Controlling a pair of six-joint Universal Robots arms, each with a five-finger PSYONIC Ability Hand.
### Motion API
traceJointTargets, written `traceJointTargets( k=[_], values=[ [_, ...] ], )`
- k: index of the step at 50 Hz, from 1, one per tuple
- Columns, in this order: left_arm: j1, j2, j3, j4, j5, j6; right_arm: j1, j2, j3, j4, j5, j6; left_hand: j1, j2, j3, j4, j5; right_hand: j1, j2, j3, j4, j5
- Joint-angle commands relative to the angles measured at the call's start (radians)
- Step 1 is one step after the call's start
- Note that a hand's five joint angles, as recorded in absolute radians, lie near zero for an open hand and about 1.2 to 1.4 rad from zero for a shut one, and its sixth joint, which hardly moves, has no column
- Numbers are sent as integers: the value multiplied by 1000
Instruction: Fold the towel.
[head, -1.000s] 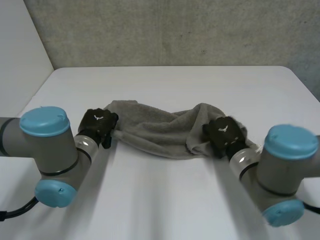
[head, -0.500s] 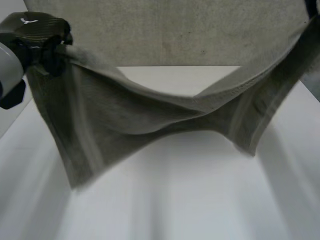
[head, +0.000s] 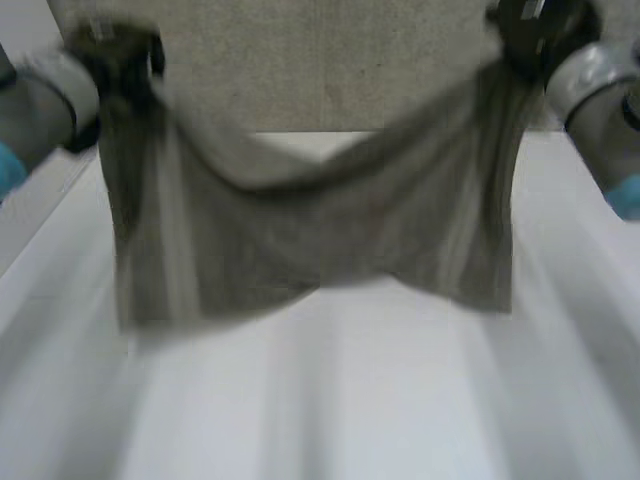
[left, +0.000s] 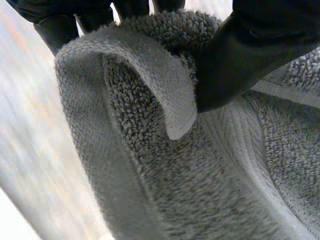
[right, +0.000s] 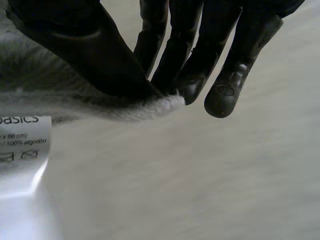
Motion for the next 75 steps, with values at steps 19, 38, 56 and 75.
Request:
traceJointTargets(
  k=[19, 38, 56, 75],
  values=[
    [29, 196, -698, 596, -20, -249, -16, -182, 439, -319, -38, 135, -12, -97, -152, -117, -239, 69, 86, 66, 65, 60],
    [55, 20, -1066, 709, -5, -7, -18, 26, 789, -305, -54, 111, -12, -97, -152, -117, -239, 69, 86, 66, 65, 60],
    [66, 153, -1252, 757, 56, 32, -19, -170, 885, -155, -50, 125, -710, -795, -850, -815, -937, 69, 86, 66, 65, 60],
    [40, 204, -1489, 1113, 165, 301, -58, -139, 899, -156, -54, 181, -734, -819, -874, -839, -961, 69, 86, 66, 65, 60]
  ],
)
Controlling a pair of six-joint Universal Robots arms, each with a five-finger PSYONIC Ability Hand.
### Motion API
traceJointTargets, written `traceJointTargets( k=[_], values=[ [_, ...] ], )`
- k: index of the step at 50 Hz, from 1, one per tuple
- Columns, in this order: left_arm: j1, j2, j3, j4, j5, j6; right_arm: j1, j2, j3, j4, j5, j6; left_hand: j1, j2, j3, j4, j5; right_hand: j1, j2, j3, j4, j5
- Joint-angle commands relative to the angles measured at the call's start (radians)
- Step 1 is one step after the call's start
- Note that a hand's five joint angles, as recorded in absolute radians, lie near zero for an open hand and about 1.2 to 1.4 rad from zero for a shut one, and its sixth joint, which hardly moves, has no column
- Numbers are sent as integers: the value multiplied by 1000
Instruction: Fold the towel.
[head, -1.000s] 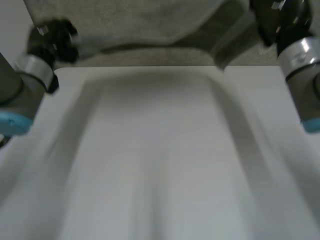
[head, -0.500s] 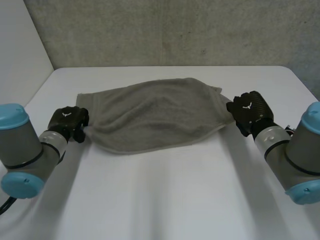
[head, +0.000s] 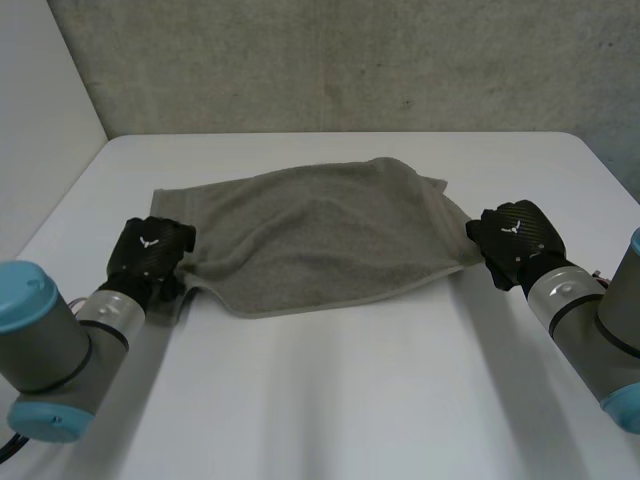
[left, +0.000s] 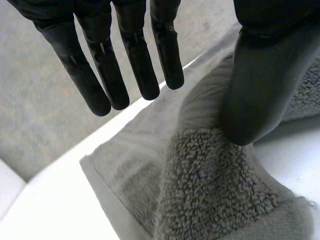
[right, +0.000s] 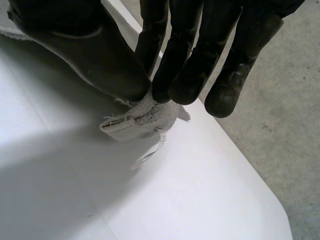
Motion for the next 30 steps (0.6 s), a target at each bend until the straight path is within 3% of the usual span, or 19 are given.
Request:
traceJointTargets(
  k=[1, 8, 30],
  values=[
    [-18, 23, -79, 57, 73, 124, 0, 15, 2, -1, 0, 6, -108, -117, -102, -123, -266, 68, 78, 62, 65, 60],
    [-80, 19, -88, 55, 78, 170, 9, 38, 3, -1, 0, 6, -108, -117, -102, -123, -266, 68, 78, 62, 65, 60],
    [-95, -32, -31, 71, 52, 172, 12, 66, 5, 0, 0, 3, -93, -102, -87, -109, -252, 68, 78, 62, 65, 60]
  ],
)
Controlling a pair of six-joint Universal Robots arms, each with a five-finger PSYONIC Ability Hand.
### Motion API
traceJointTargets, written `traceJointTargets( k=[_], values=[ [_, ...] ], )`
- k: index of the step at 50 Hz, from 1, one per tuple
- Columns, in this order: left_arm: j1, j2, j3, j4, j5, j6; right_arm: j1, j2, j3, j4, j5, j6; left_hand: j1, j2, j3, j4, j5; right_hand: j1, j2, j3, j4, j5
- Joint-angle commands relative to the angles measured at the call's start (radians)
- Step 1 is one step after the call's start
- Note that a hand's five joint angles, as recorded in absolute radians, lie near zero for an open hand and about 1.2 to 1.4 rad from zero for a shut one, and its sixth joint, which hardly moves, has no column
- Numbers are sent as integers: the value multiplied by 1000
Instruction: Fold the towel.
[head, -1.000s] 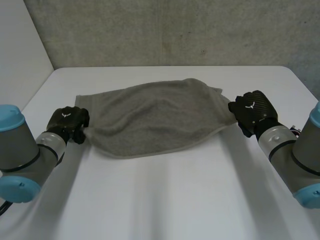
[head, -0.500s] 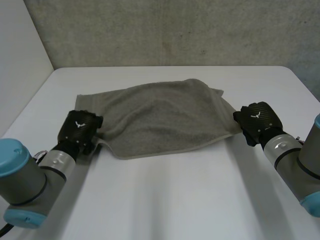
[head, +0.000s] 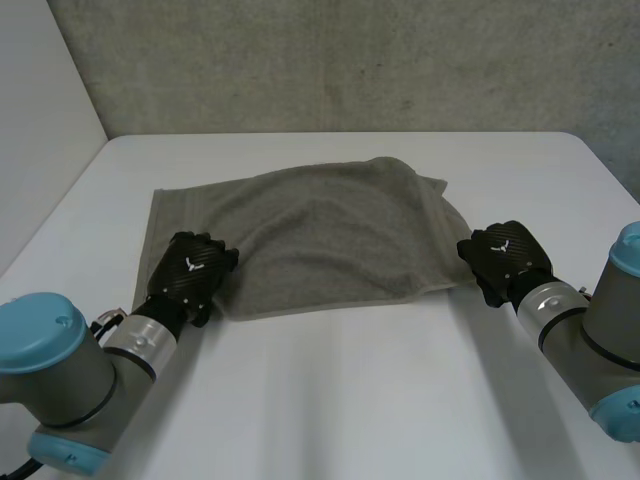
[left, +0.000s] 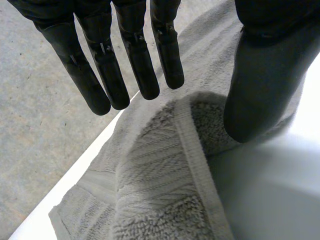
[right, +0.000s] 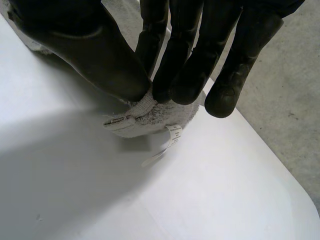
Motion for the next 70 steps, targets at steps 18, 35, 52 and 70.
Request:
traceJointTargets(
  k=[18, 35, 52, 70],
  values=[
    [22, -21, 50, 0, -187, 148, -17, -4, -20, -2, 51, 4, 191, 182, 193, 184, 29, 68, 78, 62, 65, 60],
    [10, 319, -56, -236, -146, 145, -117, -268, -93, 291, 19, -13, 620, 610, 621, 612, 457, 68, 78, 62, 65, 60],
    [213, 570, -59, -769, 186, 22, -324, -544, -76, 632, -245, -171, 620, 610, 621, 612, 457, 68, 78, 62, 65, 60],
    [111, -36, 532, -744, 65, -12, -132, 14, -469, 584, -91, -272, 620, 610, 621, 612, 457, 68, 78, 62, 65, 60]
  ],
)
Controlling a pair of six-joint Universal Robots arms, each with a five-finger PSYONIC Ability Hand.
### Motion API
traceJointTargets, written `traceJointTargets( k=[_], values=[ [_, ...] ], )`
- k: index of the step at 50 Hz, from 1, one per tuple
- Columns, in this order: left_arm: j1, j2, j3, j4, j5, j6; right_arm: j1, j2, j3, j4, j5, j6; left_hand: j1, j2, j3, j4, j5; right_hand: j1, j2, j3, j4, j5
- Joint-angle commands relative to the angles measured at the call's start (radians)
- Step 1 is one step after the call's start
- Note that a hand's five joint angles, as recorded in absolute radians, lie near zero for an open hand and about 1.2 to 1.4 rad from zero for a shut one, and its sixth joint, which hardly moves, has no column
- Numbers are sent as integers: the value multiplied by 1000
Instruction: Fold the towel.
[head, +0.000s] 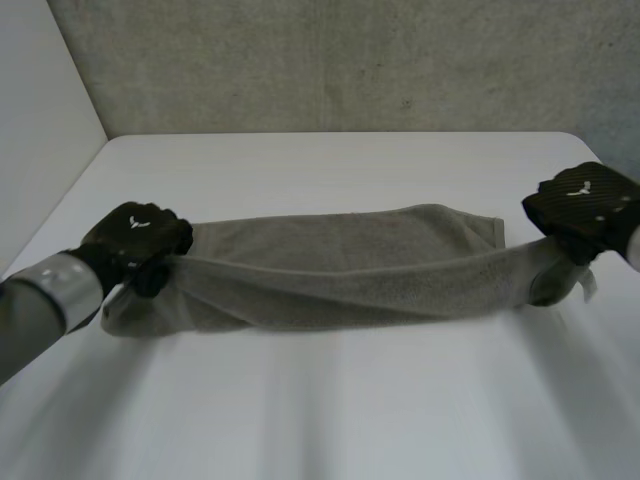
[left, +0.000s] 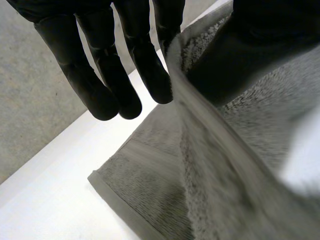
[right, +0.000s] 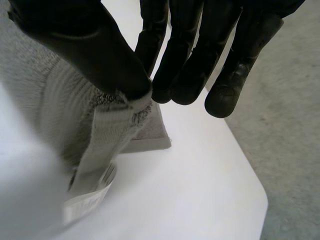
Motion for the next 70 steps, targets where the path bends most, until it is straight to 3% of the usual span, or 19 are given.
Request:
traceJointTargets(
  k=[1, 6, 18, 31, 33, 34, 35, 36, 37, 38, 39, 40, 47, 50, 52, 55, 60, 65, 70],
  values=[
    [-63, -262, 265, 0, -86, 8, 98, 224, -212, -8, 138, -6, -15, -106, -150, -119, -239, 68, 77, 62, 65, 60],
    [-75, -367, 395, 0, -126, 9, 121, 331, -310, -54, 181, 3, -15, -106, -150, -119, -239, 68, 77, 62, 65, 60],
    [-115, -596, 695, 29, -160, 11, 167, 515, -429, -360, 279, 43, -15, -106, -150, -119, -239, 68, 77, 62, 65, 60],
    [-158, -751, 843, 63, -181, 12, 187, 646, -469, -555, 283, 40, -15, -106, -150, -119, -239, 68, 77, 62, 65, 60],
    [-164, -763, 846, 93, -197, 8, 188, 679, -486, -569, 289, 40, -388, -479, -523, -492, -612, 68, 77, 62, 65, 60],
    [-164, -763, 846, 93, -197, 8, 188, 680, -486, -569, 289, 40, -390, -481, -526, -495, -614, 68, 77, 62, 65, 60],
    [-167, -763, 840, 106, -215, 3, 188, 696, -500, -568, 296, 41, -643, -734, -778, -747, -867, 68, 77, 62, 65, 60],
    [-167, -763, 840, 106, -215, 3, 188, 696, -500, -568, 296, 41, -646, -737, -781, -750, -870, 68, 77, 62, 65, 60],
    [-171, -763, 834, 112, -238, 3, 190, 707, -508, -568, 306, 41, -852, -943, -987, -956, -1076, -117, -108, -123, -119, -125],
    [-178, -759, 831, 110, -261, 1, 191, 713, -508, -568, 325, 41, -1029, -1119, -1164, -1133, -1253, -595, -586, -602, -598, -604],
    [-178, -759, 831, 110, -261, 1, 191, 713, -508, -568, 325, 41, -1030, -1121, -1166, -1135, -1254, -600, -591, -607, -603, -608],
    [-188, -752, 823, 107, -279, 0, 196, 713, -508, -566, 348, 41, -1184, -1275, -1320, -1289, -1408, -1154, -1145, -1160, -1156, -1162],
    [-196, -630, 716, 113, -296, -3, 220, 678, -457, -558, 458, 69, -1207, -1297, -1342, -1311, -1431, -1154, -1145, -1160, -1156, -1162],
    [-188, -539, 622, 126, -296, -12, 228, 555, -374, -557, 472, 134, -1198, -1289, -1333, -1302, -1422, -1154, -1145, -1160, -1156, -1162],
    [-185, -487, 570, 133, -296, -25, 225, 439, -278, -552, 460, 216, -1198, -1289, -1333, -1302, -1422, -1154, -1145, -1160, -1156, -1162],
    [-176, -381, 450, 156, -292, -75, 223, 388, -228, -546, 447, 252, -1195, -1286, -1330, -1299, -1419, -1154, -1145, -1160, -1156, -1162],
    [-168, -188, 204, 250, -287, -172, 220, 224, -45, -463, 336, 308, -1192, -1283, -1327, -1296, -1416, -1154, -1145, -1160, -1156, -1162],
    [-155, -87, 50, 357, -287, -236, 219, 192, 38, -399, 293, 311, -1186, -1277, -1321, -1290, -1410, -1154, -1145, -1160, -1156, -1162],
    [-141, -61, -51, 454, -287, -288, 180, 196, 84, -380, 283, 311, -1183, -1274, -1318, -1287, -1407, -997, -988, -1003, -999, -1005]
  ],
)
